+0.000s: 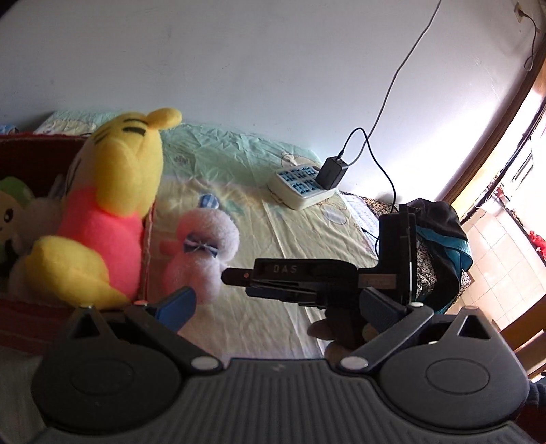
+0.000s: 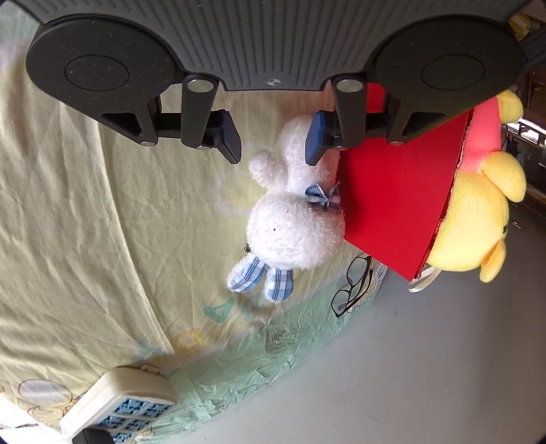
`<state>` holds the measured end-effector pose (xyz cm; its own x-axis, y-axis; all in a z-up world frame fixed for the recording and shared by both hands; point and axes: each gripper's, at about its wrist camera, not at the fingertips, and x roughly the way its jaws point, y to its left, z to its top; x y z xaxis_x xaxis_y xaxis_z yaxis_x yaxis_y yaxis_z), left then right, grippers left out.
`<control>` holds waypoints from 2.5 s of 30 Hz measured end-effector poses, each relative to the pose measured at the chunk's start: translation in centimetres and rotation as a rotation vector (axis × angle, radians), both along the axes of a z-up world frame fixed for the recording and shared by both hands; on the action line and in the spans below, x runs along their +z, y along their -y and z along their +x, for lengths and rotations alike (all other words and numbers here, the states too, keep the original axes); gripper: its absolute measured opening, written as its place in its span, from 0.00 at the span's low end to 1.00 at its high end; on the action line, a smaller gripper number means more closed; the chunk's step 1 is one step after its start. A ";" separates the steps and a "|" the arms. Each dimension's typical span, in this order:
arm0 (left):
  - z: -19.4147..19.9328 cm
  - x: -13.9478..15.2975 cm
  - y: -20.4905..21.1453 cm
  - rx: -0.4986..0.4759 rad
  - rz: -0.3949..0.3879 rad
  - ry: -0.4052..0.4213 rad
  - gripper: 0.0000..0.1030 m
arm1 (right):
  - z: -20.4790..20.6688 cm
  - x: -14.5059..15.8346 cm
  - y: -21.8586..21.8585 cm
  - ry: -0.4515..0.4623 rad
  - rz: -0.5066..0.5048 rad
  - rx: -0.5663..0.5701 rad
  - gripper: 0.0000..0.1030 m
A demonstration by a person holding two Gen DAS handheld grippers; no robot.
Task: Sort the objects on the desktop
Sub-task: 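Close both grippers on either side of the white rabbit's body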
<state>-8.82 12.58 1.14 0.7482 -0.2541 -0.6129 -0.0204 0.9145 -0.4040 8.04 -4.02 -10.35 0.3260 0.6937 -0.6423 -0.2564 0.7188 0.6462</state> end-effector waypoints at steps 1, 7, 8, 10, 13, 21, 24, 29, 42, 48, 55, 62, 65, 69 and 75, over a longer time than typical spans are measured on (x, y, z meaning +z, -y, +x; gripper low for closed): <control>0.1 -0.1 0.0 0.009 -0.007 -0.007 0.99 | 0.3 -0.3 -0.3 -0.006 0.005 0.004 0.38; 1.2 -0.6 0.5 0.022 -0.014 -0.036 0.99 | 1.0 -0.8 -0.2 -0.027 0.066 0.014 0.10; 1.5 -0.6 0.7 0.018 -0.014 -0.040 0.99 | 0.9 -0.6 0.0 -0.016 0.056 0.013 0.09; 2.0 -0.8 1.0 0.007 -0.016 -0.046 0.99 | 0.6 -0.2 0.8 0.009 0.032 0.026 0.08; 2.9 -1.1 1.4 -0.017 -0.019 -0.054 0.99 | -0.1 0.2 3.2 0.019 0.038 0.025 0.08; 5.6 -3.3 3.5 -0.101 -0.023 -0.100 0.99 | -3.6 0.4 10.2 -0.022 0.020 -0.035 0.08; 6.8 -5.1 3.9 -0.109 -0.051 -0.147 0.99 | -4.6 0.0 11.9 -0.039 0.008 -0.068 0.10; 8.4 -7.4 4.1 -0.087 -0.081 -0.187 0.99 | -4.4 -0.1 14.4 -0.052 0.080 -0.174 0.25; 10.5 -10.9 4.3 -0.088 -0.071 -0.279 0.80 | -0.3 -1.4 11.6 -0.148 0.235 -0.157 0.57; 10.8 -10.7 4.6 -0.080 -0.050 -0.276 0.79 | -0.1 -1.9 10.1 -0.157 0.238 -0.103 0.60; 11.4 -10.2 6.6 -0.118 0.037 -0.283 0.77 | -0.3 -1.8 10.3 -0.153 0.233 -0.094 0.55; 10.4 -9.3 8.8 -0.184 0.096 -0.251 0.77 | -1.7 -1.6 13.2 -0.170 0.231 -0.144 0.49; 9.6 -9.0 9.5 -0.212 0.106 -0.235 0.77 | -2.7 -1.4 14.1 -0.179 0.222 -0.148 0.49; 8.5 -8.9 10.1 -0.245 0.102 -0.232 0.77 | -4.2 -0.9 13.8 -0.171 0.175 -0.123 0.49; 6.2 -8.4 11.6 -0.300 0.145 -0.176 0.76 | -5.7 0.4 12.4 -0.035 0.030 -0.119 0.44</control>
<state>-2.58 0.95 -7.23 0.5336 -0.3473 -0.7712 0.1994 0.9378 -0.2844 2.31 -16.43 -9.90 0.3848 0.6708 -0.6340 -0.1473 0.7227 0.6753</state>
